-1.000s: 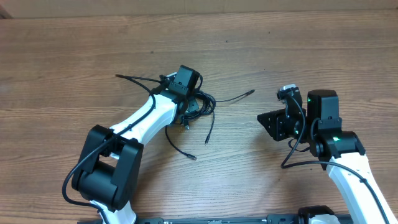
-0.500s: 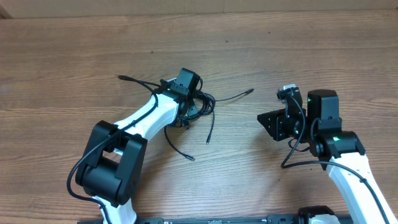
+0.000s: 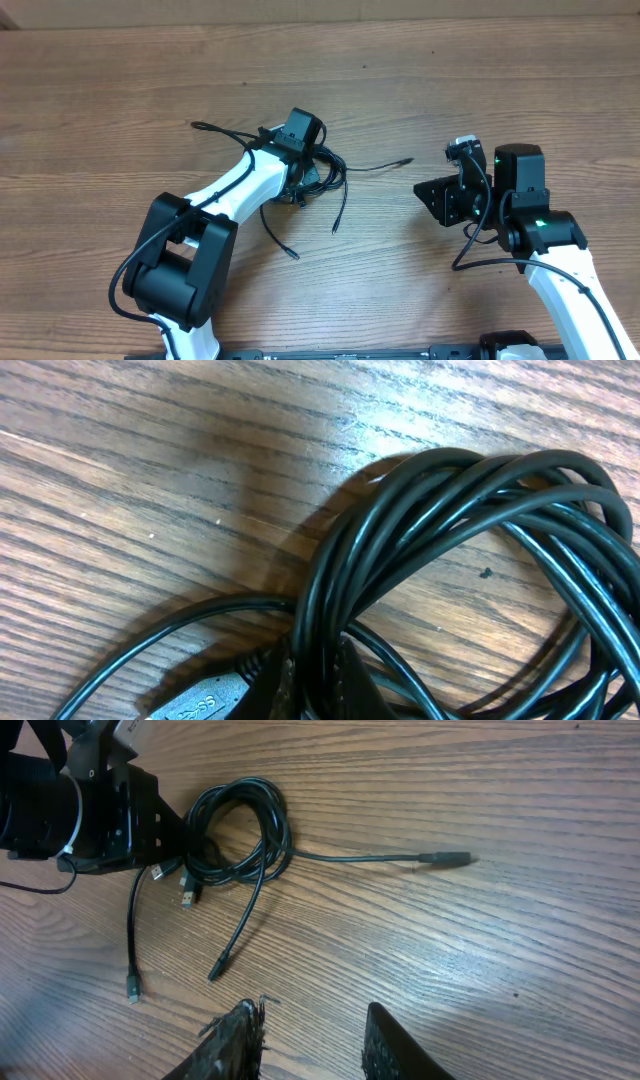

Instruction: Untangle cables

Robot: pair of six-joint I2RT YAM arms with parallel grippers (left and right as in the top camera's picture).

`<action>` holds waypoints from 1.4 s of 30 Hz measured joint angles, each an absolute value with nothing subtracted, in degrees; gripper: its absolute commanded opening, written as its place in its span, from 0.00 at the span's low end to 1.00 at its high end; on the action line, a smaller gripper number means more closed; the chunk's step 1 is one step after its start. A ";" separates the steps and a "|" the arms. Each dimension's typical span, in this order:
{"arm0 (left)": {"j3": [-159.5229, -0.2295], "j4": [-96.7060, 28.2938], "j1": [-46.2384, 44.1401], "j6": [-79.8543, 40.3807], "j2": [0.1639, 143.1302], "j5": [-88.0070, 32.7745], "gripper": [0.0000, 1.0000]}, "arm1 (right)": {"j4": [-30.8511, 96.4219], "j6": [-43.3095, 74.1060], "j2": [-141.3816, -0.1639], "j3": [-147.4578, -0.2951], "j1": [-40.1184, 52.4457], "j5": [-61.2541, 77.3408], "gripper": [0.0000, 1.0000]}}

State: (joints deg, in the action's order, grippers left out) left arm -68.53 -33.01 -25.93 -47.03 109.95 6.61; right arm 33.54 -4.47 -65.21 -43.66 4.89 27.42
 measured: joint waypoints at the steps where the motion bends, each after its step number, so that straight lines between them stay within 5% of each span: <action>1: -68.73 -33.47 -25.93 -47.03 109.95 6.44 0.04 | 33.52 -4.45 -65.21 -43.66 4.86 27.40 0.31; 12: -70.30 -36.23 -25.91 -28.53 104.42 0.16 0.04 | 33.12 -4.89 -65.21 -43.66 4.86 28.21 0.25; 26: -71.72 -40.64 -25.91 -4.25 90.08 -18.44 0.04 | 27.22 -24.95 -65.21 -43.66 4.86 50.41 0.26; 33: -71.72 -42.28 -25.91 0.71 90.08 -27.97 0.04 | 22.28 -29.12 -65.21 -43.70 4.86 53.58 0.44; 42: -71.72 -41.95 -25.91 6.63 90.08 -34.26 0.04 | 22.87 -30.02 -65.21 -43.70 4.86 53.74 0.46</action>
